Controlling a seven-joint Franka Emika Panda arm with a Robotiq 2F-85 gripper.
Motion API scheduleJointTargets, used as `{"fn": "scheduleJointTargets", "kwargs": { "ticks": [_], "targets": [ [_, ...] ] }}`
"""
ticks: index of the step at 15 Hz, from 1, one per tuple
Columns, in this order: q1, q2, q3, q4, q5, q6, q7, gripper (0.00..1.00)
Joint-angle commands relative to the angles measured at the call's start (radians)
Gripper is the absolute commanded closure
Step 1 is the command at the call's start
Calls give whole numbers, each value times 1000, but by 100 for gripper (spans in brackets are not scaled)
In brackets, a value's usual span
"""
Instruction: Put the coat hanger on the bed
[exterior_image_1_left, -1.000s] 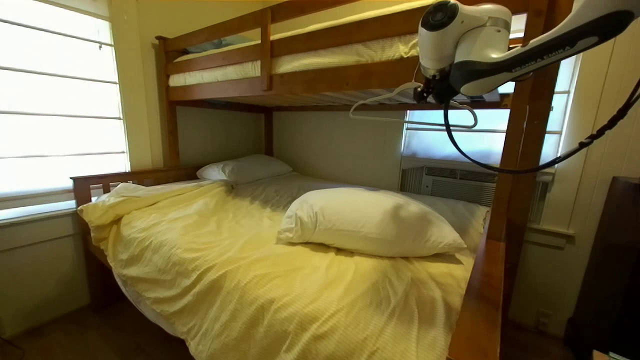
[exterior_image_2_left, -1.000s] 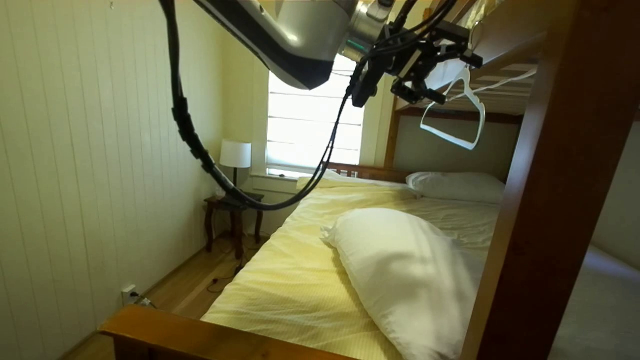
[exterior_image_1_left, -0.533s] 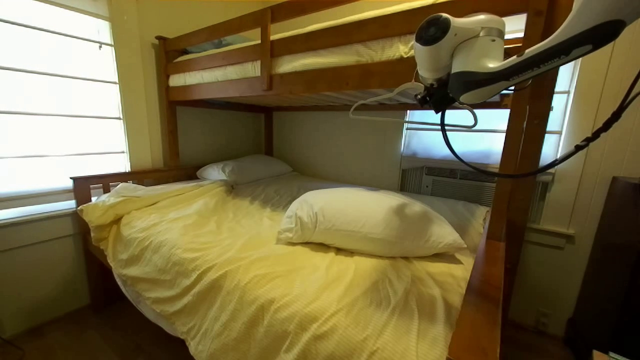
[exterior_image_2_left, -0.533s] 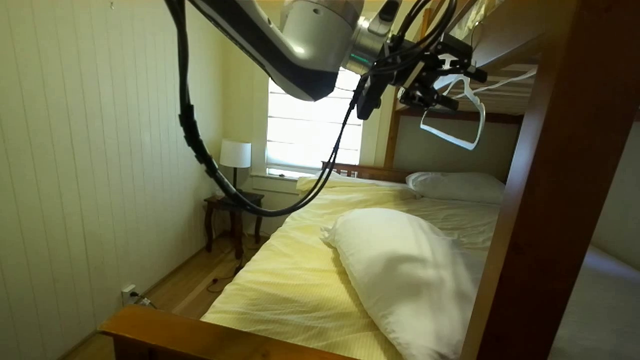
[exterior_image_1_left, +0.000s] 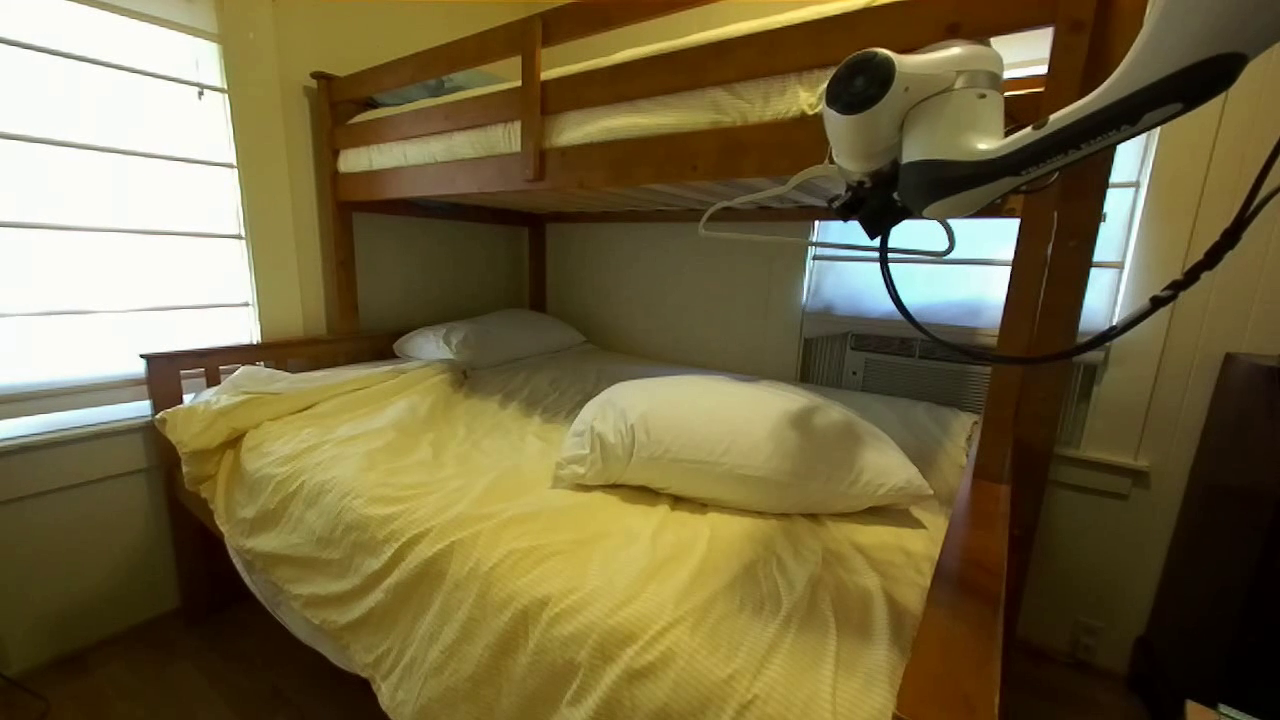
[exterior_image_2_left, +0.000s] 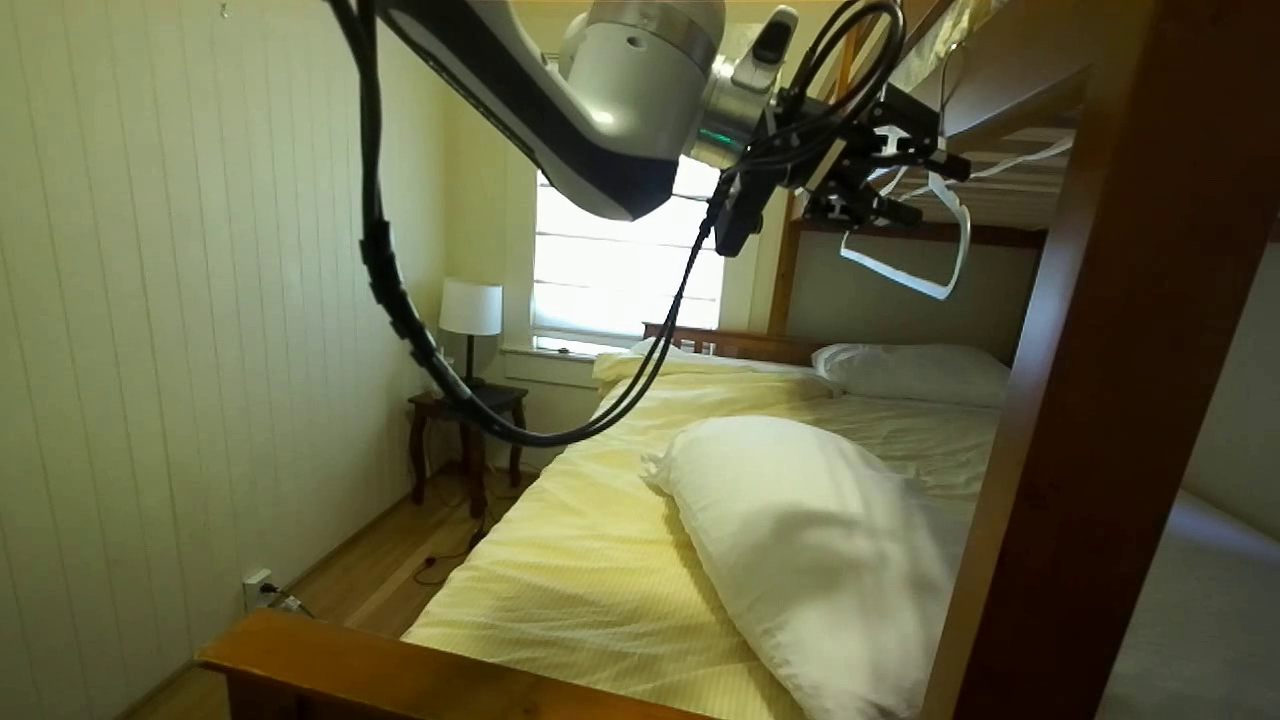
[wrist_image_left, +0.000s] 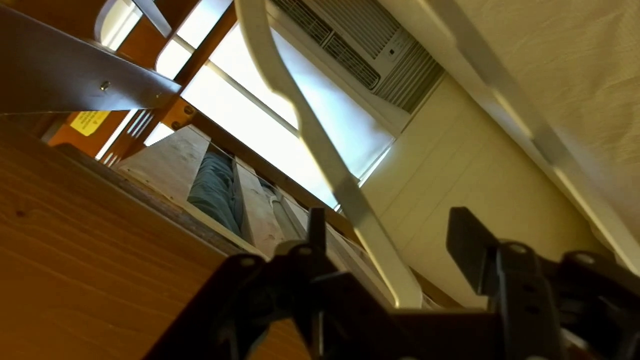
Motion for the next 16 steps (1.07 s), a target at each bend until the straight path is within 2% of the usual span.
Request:
{"fn": "scheduleJointTargets", "kwargs": {
  "ticks": [1, 6, 8, 9, 10, 11, 12, 14, 15, 16],
  "targets": [
    [20, -1, -9, -11, -67, -30, 48, 42],
    [27, 8, -8, -18, -130, -78, 68, 37],
    [31, 10, -9, -25, -140, -89, 72, 46],
    [33, 11, -10, -29, -146, -94, 74, 46],
    [35, 11, -10, -33, -151, -100, 78, 53],
    [37, 10, -10, -38, -154, -104, 81, 54],
    [39, 10, -10, -40, -157, -107, 81, 62],
    [42, 6, -10, -42, -159, -108, 82, 87],
    [43, 3, -9, -43, -163, -108, 83, 94],
    [44, 1, -9, -43, -166, -108, 83, 96]
  ]
}}
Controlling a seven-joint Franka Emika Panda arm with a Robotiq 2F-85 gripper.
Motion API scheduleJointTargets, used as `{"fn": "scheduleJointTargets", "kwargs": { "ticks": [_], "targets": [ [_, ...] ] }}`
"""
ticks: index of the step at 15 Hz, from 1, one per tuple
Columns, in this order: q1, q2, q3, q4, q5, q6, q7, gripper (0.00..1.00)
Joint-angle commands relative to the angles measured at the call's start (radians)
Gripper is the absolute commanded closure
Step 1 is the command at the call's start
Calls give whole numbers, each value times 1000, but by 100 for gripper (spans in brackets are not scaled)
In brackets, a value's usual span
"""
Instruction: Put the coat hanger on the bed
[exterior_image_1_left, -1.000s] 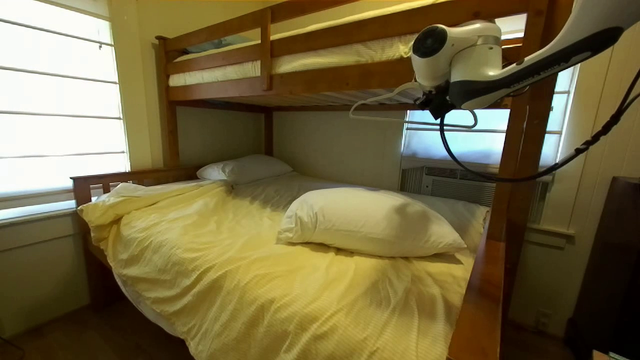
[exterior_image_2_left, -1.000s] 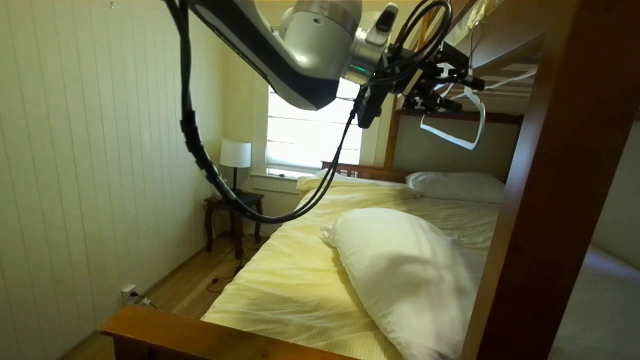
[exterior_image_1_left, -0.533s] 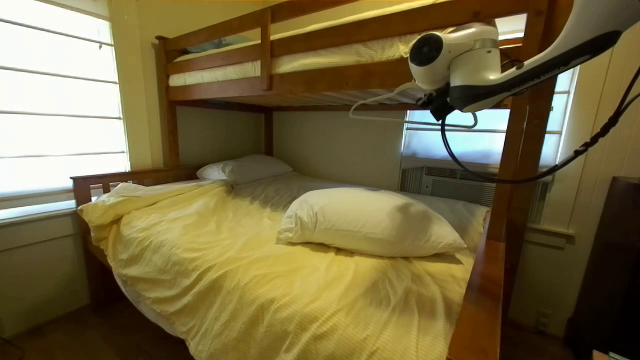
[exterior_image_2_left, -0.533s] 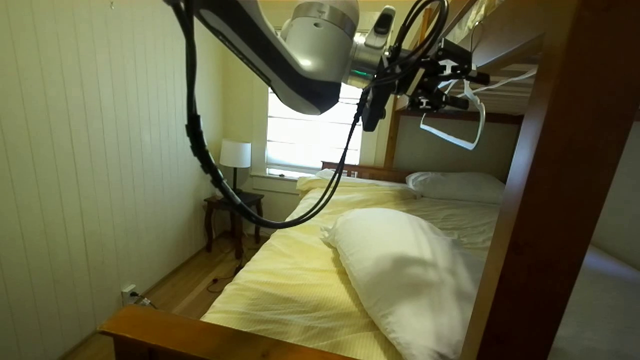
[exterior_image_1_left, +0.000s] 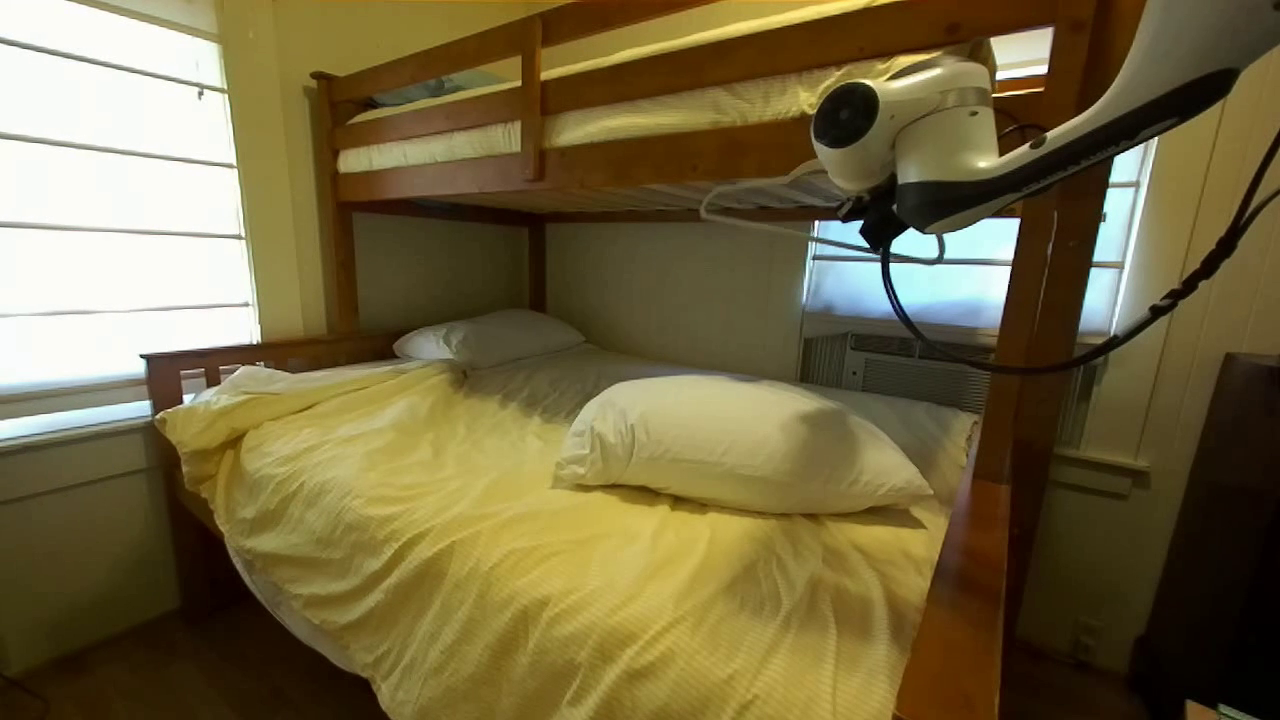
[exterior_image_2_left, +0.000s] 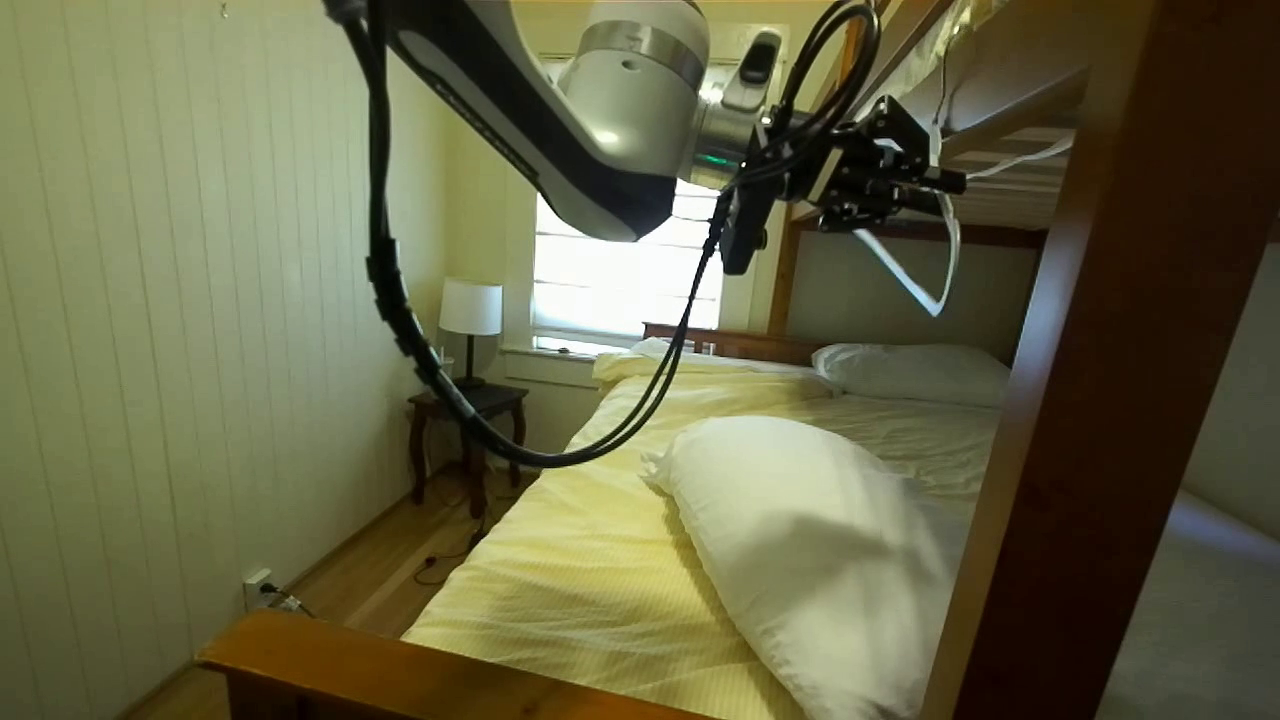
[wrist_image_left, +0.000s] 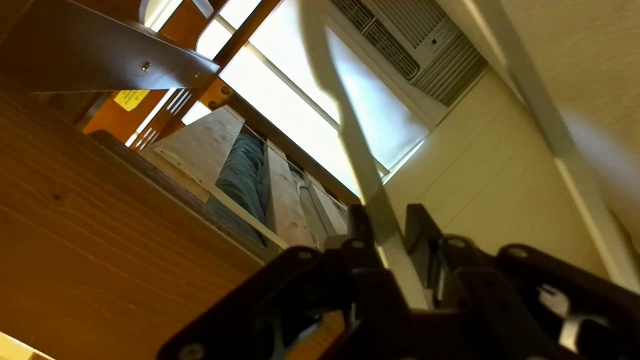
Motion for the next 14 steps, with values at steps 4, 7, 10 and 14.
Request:
{"fn": "scheduleJointTargets", "kwargs": {
  "ticks": [4, 7, 10, 14],
  "targets": [
    [26, -24, -7, -16, -71, -33, 33, 95],
    [33, -34, -7, -20, -76, -31, 26, 95],
    [50, -49, -15, -34, -52, 47, -18, 96],
    [68, -62, -17, -47, -41, 178, -80, 96]
  ]
}}
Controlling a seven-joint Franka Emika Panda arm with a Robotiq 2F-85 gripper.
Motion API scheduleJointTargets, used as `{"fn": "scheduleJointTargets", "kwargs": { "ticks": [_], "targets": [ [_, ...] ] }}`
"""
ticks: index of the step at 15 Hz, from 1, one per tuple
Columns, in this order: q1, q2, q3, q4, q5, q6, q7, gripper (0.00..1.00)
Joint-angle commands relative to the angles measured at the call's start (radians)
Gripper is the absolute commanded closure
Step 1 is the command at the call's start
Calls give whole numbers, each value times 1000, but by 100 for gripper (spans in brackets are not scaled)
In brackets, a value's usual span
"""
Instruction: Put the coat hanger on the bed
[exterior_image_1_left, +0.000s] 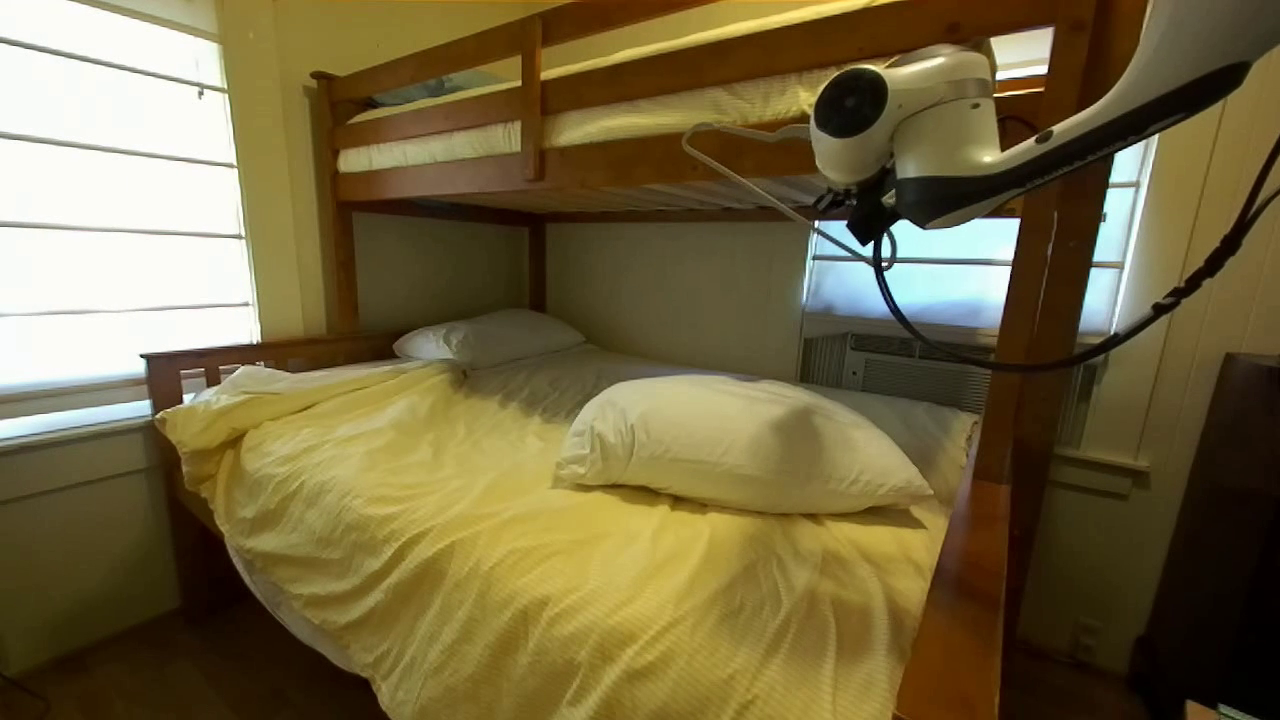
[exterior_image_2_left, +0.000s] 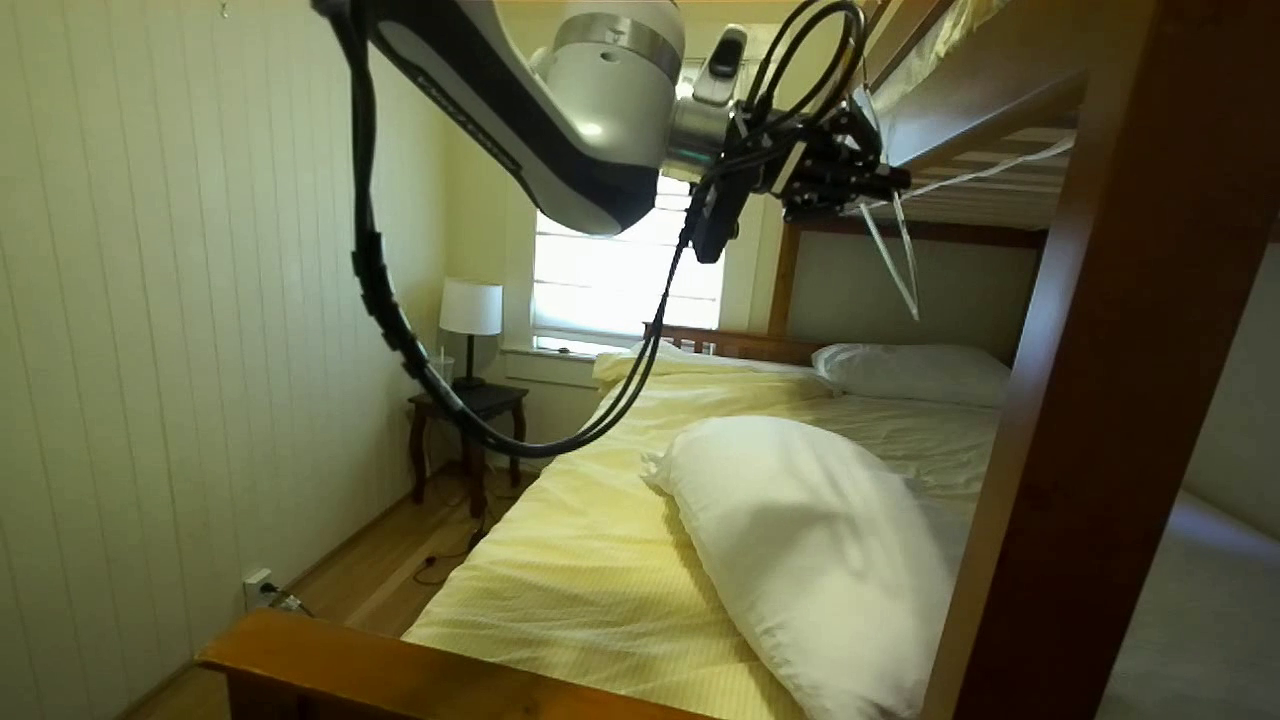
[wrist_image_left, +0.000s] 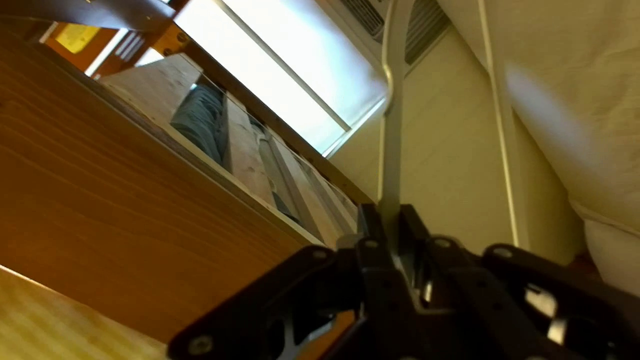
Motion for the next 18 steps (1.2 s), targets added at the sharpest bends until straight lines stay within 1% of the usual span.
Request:
{"fn": "scheduleJointTargets", "kwargs": {
  "ticks": [1, 5, 6, 7, 11, 16, 18],
  "targets": [
    [25, -41, -15, -36, -1, 94, -62, 96],
    [29, -39, -16, -40, 8, 139, -101, 96],
    [33, -39, -23, -44, 57, 166, -143, 96],
    [41, -41, -36, -53, 143, 220, -199, 96],
    [55, -17, -27, -116, 344, 299, -320, 96],
    [61, 26, -29, -193, 636, 353, -525, 96],
    [66, 35, -14, -233, 751, 343, -622, 96]
  ]
}}
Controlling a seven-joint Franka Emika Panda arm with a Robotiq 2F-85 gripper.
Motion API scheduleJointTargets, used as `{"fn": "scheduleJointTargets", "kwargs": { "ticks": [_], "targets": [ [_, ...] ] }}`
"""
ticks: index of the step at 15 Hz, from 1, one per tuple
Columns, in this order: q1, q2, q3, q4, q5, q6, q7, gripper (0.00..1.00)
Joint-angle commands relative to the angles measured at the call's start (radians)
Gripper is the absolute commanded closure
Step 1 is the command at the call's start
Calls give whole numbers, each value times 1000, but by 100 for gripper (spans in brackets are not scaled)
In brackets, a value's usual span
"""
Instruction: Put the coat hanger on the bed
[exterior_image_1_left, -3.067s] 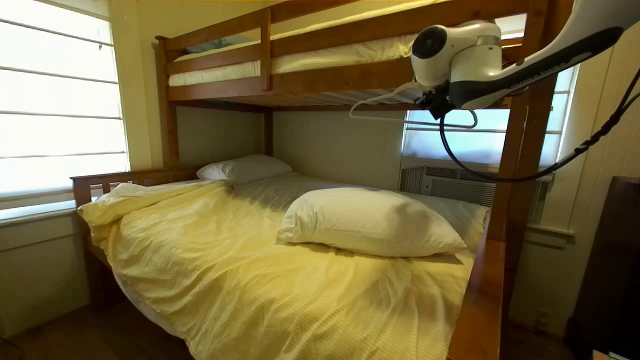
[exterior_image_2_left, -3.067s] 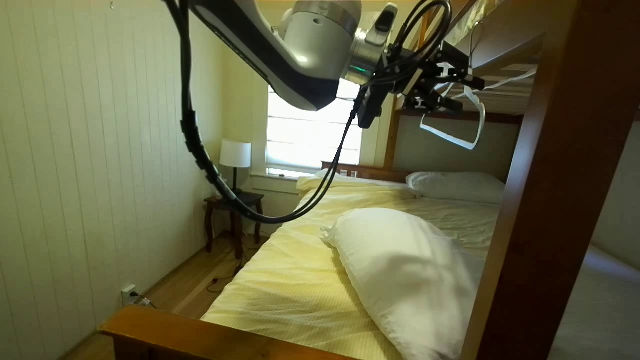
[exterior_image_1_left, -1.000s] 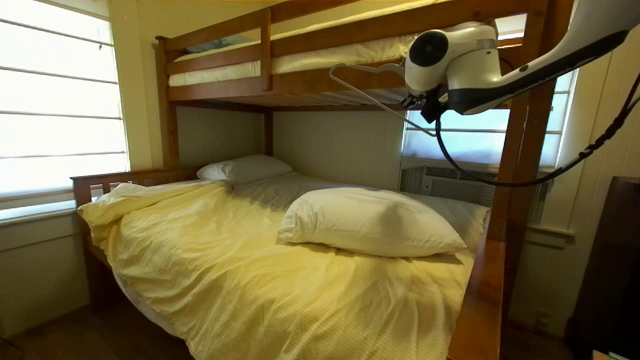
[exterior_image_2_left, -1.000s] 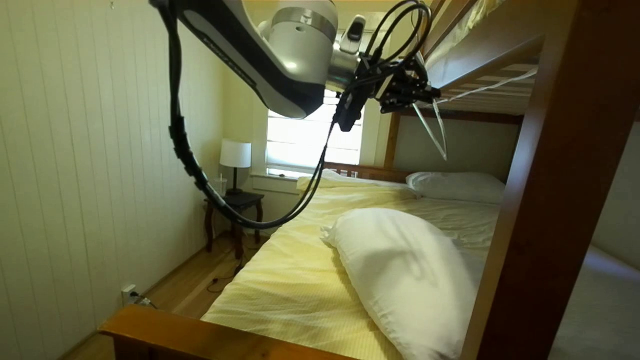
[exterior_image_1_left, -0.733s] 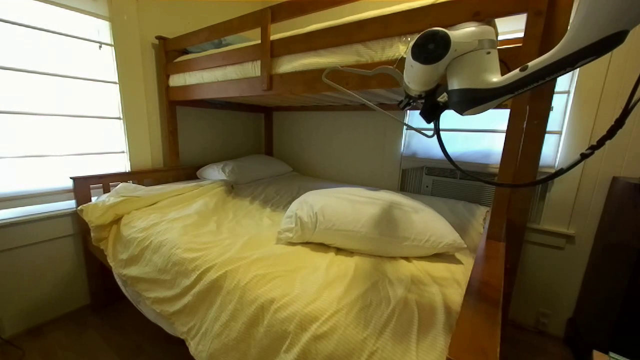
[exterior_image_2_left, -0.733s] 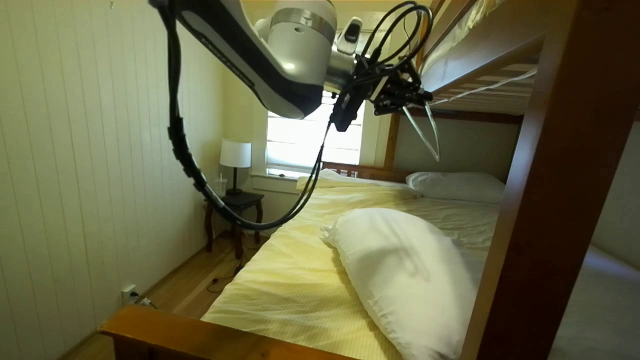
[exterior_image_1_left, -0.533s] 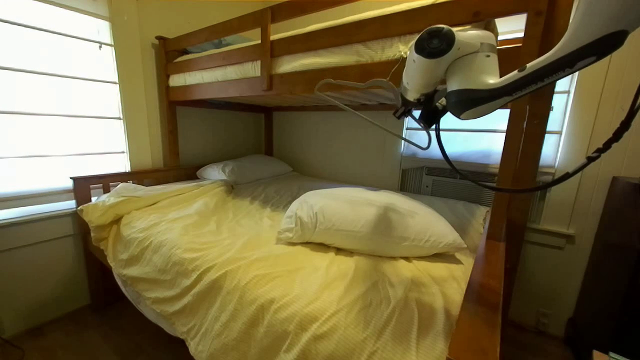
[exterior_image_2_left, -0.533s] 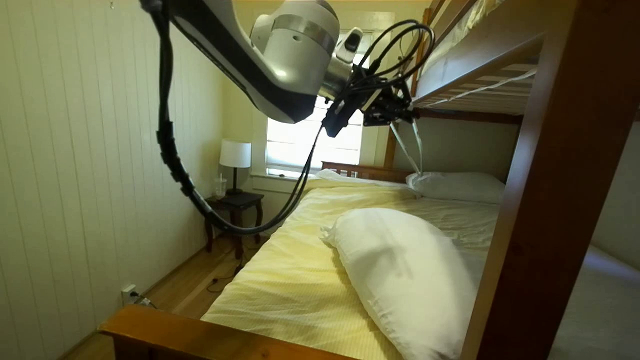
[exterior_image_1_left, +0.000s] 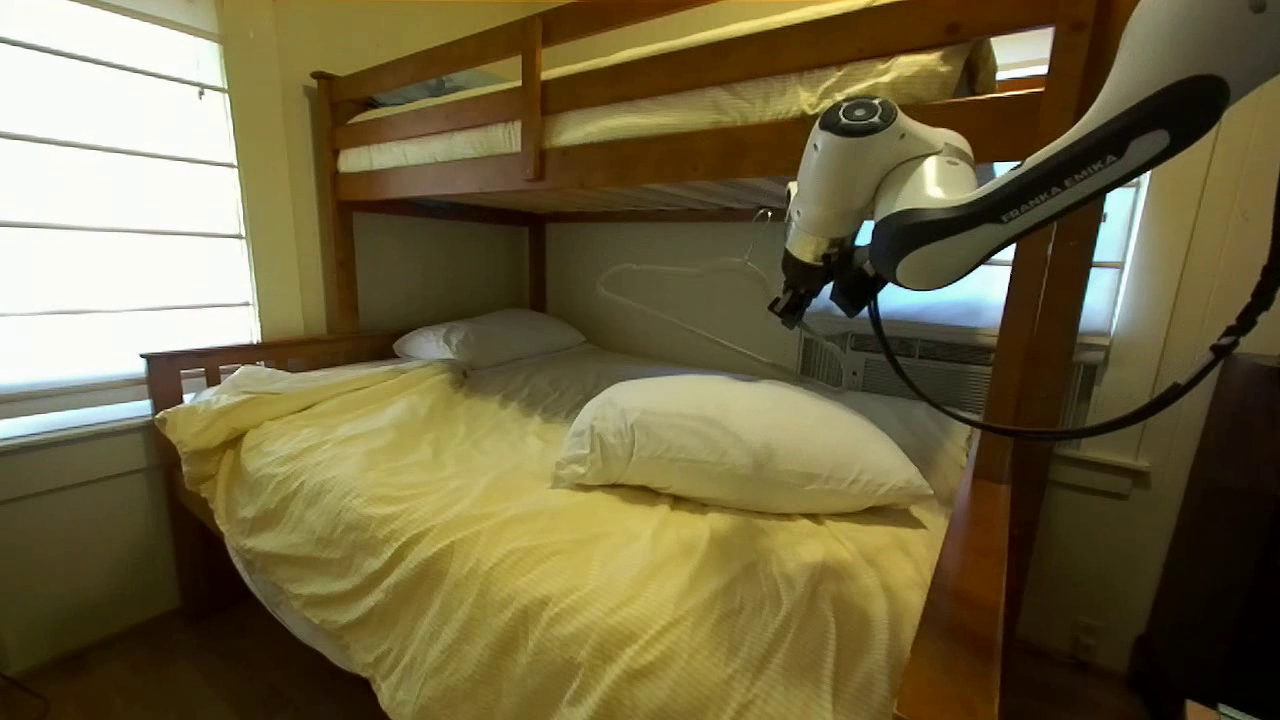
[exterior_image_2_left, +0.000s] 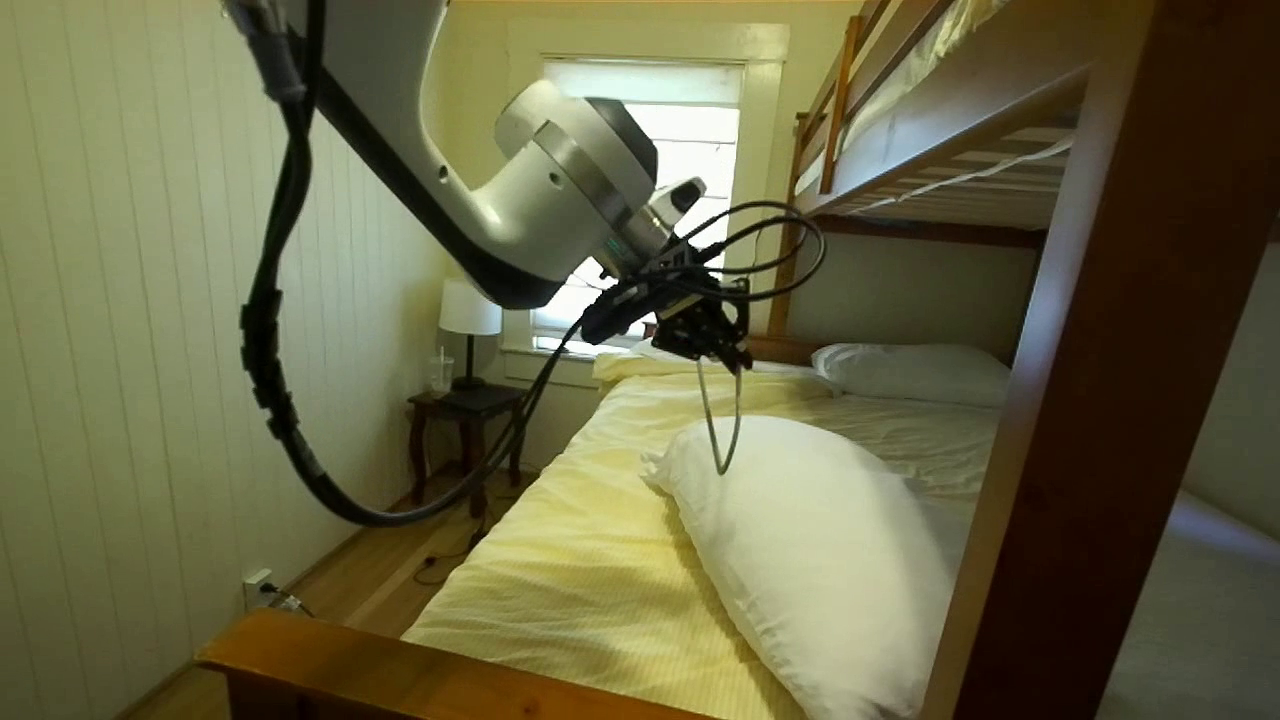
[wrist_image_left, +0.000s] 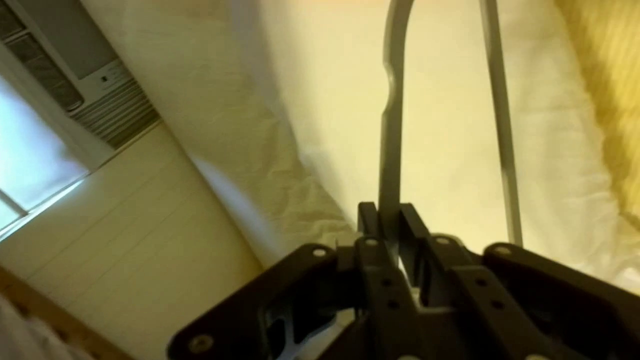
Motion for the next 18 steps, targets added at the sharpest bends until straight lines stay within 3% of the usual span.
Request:
{"fn": "scheduleJointTargets", "kwargs": {
  "ticks": [1, 5, 6, 9, 10, 14, 18],
  "targets": [
    [14, 7, 9, -68, 210, 13, -187, 96],
    [41, 31, 46, -106, 453, -74, -367, 96],
    [8, 30, 55, -98, 355, -25, -284, 87],
    [19, 37, 67, -108, 419, -57, -331, 87],
    [18, 37, 67, -108, 423, -58, -334, 96],
    [28, 100, 70, -138, 458, 0, -341, 96],
    [16, 178, 70, -148, 344, 108, -218, 97]
  ]
}}
